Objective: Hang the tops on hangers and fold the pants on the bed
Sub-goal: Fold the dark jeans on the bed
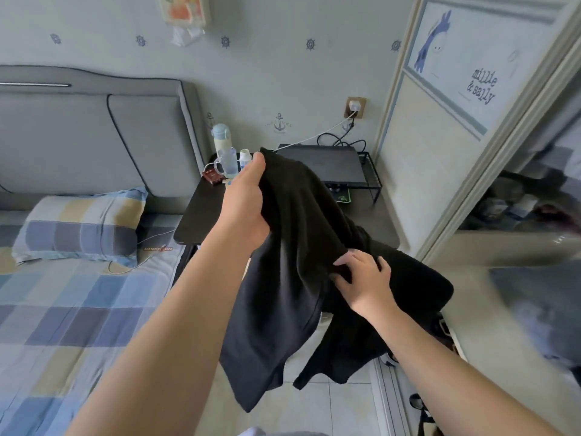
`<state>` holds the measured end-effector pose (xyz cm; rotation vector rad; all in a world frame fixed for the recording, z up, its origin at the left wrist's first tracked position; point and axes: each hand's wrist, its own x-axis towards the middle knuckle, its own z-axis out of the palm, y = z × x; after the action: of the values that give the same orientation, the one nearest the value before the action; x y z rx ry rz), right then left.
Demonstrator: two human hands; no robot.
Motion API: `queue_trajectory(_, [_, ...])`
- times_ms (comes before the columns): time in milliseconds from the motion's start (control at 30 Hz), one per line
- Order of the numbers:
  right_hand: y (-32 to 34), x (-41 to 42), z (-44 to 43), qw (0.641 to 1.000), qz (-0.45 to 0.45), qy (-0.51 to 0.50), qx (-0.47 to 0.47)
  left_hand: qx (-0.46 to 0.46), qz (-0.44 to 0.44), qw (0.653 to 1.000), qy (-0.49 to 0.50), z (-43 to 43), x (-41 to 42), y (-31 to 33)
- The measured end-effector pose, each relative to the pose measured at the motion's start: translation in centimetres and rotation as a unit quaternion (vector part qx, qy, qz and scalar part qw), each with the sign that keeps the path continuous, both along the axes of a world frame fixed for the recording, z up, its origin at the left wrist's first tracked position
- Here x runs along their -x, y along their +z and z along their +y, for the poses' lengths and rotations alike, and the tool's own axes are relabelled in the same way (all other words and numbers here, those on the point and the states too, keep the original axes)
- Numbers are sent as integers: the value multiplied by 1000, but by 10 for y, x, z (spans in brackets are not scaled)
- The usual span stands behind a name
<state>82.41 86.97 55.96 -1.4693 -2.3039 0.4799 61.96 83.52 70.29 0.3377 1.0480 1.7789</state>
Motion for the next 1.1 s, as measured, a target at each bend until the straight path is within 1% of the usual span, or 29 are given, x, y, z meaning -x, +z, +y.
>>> queue_trajectory(100, [3, 2, -5, 999, -35, -14, -26, -14, -7, 999, -32, 1, -16, 19])
queue_trajectory(133, [7, 5, -7, 998, 28, -48, -15, -16, -14, 999, -39, 0, -21, 22])
queue_trajectory(167, [14, 9, -9, 986, 138, -88, 16, -16, -17, 999, -44, 1, -23, 24])
queue_trajectory(200, [23, 14, -11, 956, 268, -114, 43, -18, -22, 999, -45, 0, -25, 26])
queue_trajectory(233, [31, 16, -11, 926, 351, -135, 39, -20, -19, 999, -43, 0, -25, 28])
queue_trajectory(267, [39, 16, -8, 906, 391, -160, 26, -19, -19, 999, -38, -2, -24, 31])
queue_trajectory(300, [48, 13, -4, 889, 422, -177, 34, -16, -17, 999, -29, -2, -21, 33])
queue_trajectory(333, [56, 9, 3, 894, 414, -171, 15, -12, -17, 1000, -19, -3, -18, 36])
queue_trajectory(367, [65, 5, 9, 916, 378, -133, -9, -11, -15, 1000, -15, -3, -15, 37])
queue_trajectory(400, [72, 1, 17, 944, 315, -89, -34, -10, -13, 1000, -16, -4, -13, 39])
queue_trajectory(433, [80, -1, 25, 961, 264, -65, -56, -11, -11, 1000, -23, -3, -11, 41])
queue_trajectory(500, [96, -1, 38, 973, 216, -49, -69, -12, -13, 999, -29, -3, -9, 45])
queue_trajectory(533, [105, 0, 43, 973, 210, -46, -89, -13, -13, 1000, -25, -3, -7, 49])
queue_trajectory(600, [130, 0, 49, 966, 223, -43, -121, -21, -6, 1000, -13, -2, 3, 59])
queue_trajectory(700, [184, 10, 55, 956, 230, -22, -181, -36, 3, 999, 18, -2, 29, 82])
queue_trajectory(800, [246, 34, 55, 945, 217, 11, -243, -89, 28, 995, 25, -3, 63, 117])
queue_trajectory(933, [331, 82, 40, 920, 229, 62, -312, -200, 114, 973, 10, -16, 114, 175])
queue_trajectory(1100, [422, 168, 3, 877, 253, 135, -386, -271, 252, 926, 71, -65, 181, 240])
